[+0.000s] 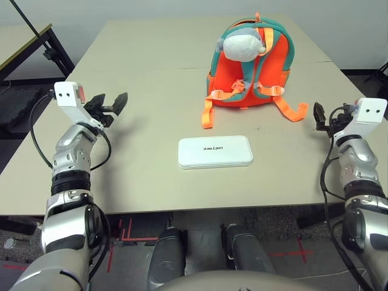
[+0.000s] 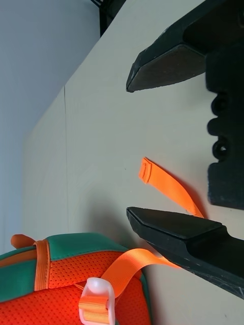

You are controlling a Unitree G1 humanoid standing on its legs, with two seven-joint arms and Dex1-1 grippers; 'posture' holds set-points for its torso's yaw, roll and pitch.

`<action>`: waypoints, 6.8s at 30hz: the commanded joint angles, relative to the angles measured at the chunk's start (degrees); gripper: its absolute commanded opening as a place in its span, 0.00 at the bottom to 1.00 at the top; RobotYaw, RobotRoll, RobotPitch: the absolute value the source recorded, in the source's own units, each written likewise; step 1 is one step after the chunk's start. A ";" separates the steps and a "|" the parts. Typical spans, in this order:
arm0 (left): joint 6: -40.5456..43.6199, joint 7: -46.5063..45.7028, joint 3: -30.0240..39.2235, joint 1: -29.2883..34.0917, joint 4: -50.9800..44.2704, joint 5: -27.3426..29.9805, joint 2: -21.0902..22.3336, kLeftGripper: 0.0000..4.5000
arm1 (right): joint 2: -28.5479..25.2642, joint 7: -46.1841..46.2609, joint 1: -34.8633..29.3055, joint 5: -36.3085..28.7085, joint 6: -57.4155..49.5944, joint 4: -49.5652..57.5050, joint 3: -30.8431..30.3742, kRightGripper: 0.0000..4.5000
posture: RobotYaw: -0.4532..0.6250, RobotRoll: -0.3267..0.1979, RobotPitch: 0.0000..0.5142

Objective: Put the pencil case into the backpack and zip it.

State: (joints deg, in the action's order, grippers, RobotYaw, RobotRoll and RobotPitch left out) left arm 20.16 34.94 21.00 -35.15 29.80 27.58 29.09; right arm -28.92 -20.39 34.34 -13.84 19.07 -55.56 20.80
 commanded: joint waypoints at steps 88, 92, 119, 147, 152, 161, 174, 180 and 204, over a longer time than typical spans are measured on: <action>62.84 11.75 -8.37 -8.39 16.43 11.26 -3.00 1.00 | -10.05 -38.07 -12.78 14.68 -27.31 46.84 -32.01 0.01 | 0.23 0.62 0.20; 62.97 11.94 -8.57 -8.12 16.15 11.21 -3.24 1.00 | -9.68 -39.31 -12.27 14.48 -28.57 48.29 -32.93 0.01 | 0.23 0.62 0.20; 66.95 10.56 -7.75 -5.64 10.96 11.97 -4.51 1.00 | -3.06 -39.76 -8.20 14.91 -30.54 48.23 -36.03 0.01 | 0.25 0.62 0.21; 67.23 10.52 -7.76 -3.80 8.20 12.03 -5.23 0.77 | -0.77 -39.30 -7.13 15.28 -30.98 48.99 -37.27 0.00 | 0.25 0.62 0.22; 67.19 10.53 -7.53 -3.71 7.80 12.22 -5.11 0.39 | -0.99 -39.12 -7.25 15.47 -30.50 48.63 -37.12 0.00 | 0.25 0.62 0.23; 63.93 10.10 -5.70 -4.54 7.96 11.78 -4.81 0.27 | -0.89 -38.78 -7.21 15.75 -30.17 47.89 -37.10 0.00 | 0.26 0.62 0.24; 61.12 9.86 -2.71 -6.34 7.04 12.55 -3.75 0.27 | -1.47 -38.18 -6.32 16.02 -28.62 45.26 -36.30 0.00 | 0.24 0.62 0.23; 60.69 9.76 -1.39 -6.48 3.80 13.92 -3.40 0.27 | -2.87 -37.54 -5.63 15.89 -27.69 43.18 -34.77 0.14 | 0.24 0.62 0.22; 65.57 7.48 6.90 -6.74 -10.91 20.67 0.58 0.27 | -5.92 -32.53 -8.78 8.41 -35.29 46.45 -24.03 1.00 | 0.25 0.62 0.22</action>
State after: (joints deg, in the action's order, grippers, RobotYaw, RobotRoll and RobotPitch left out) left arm 86.38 41.95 26.22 -41.79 20.68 46.64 28.69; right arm -35.06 -54.05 26.22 -3.62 -14.22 -10.75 -5.14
